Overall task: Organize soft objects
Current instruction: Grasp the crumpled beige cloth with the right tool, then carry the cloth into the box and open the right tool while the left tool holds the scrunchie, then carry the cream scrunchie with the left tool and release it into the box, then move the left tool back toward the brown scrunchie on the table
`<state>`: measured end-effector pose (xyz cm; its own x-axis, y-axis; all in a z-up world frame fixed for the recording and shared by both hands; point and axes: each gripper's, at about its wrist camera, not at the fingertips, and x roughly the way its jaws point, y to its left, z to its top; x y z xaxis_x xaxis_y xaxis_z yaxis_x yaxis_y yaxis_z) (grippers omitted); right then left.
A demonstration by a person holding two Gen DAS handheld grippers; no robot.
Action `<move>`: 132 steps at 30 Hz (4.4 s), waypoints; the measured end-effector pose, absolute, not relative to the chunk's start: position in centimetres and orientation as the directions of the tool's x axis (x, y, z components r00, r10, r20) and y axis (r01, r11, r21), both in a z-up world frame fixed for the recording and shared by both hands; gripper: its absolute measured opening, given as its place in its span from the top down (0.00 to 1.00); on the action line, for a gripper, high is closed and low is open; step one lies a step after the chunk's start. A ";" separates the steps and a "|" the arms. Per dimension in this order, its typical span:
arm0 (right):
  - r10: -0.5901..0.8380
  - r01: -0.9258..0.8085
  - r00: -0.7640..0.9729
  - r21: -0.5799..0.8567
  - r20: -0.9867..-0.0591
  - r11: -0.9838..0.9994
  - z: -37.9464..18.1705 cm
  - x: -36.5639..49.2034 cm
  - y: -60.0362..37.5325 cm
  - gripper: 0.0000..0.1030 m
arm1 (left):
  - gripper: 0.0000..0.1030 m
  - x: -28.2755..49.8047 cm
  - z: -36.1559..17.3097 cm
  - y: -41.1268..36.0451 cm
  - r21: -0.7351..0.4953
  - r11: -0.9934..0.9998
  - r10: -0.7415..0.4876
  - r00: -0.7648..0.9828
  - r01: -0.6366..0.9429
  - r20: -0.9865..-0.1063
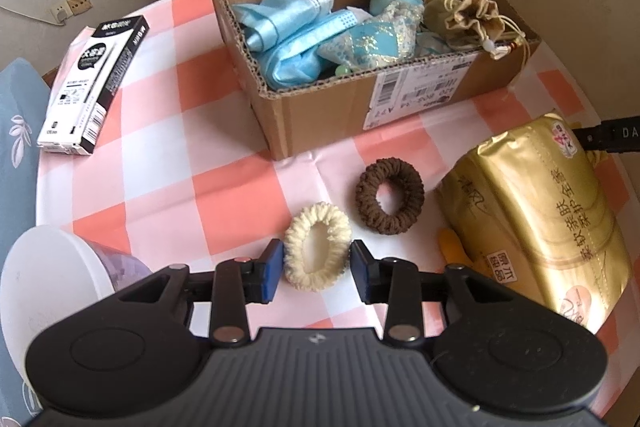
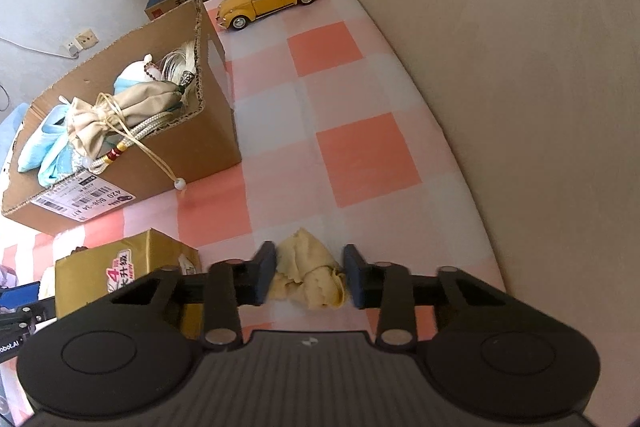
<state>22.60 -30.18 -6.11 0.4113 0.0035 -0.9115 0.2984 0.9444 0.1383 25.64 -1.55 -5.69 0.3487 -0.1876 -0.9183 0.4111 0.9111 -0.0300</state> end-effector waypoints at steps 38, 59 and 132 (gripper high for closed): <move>0.048 0.064 0.631 0.114 -0.774 0.991 5.4 22.7 -25.3 0.69 | 0.69 15.2 2.3 0.2 -0.052 0.815 -0.361 0.435 0.577 -0.825; 0.062 -0.028 0.680 0.059 -0.730 0.998 4.8 28.7 -21.9 0.00 | 0.69 16.8 1.1 0.3 -0.049 0.807 -0.366 0.434 0.589 -0.823; 0.071 -0.047 0.748 0.055 -0.660 0.997 1.5 4.9 -20.4 0.00 | 0.06 17.0 6.2 -2.1 0.080 0.941 -0.176 0.677 0.328 -0.715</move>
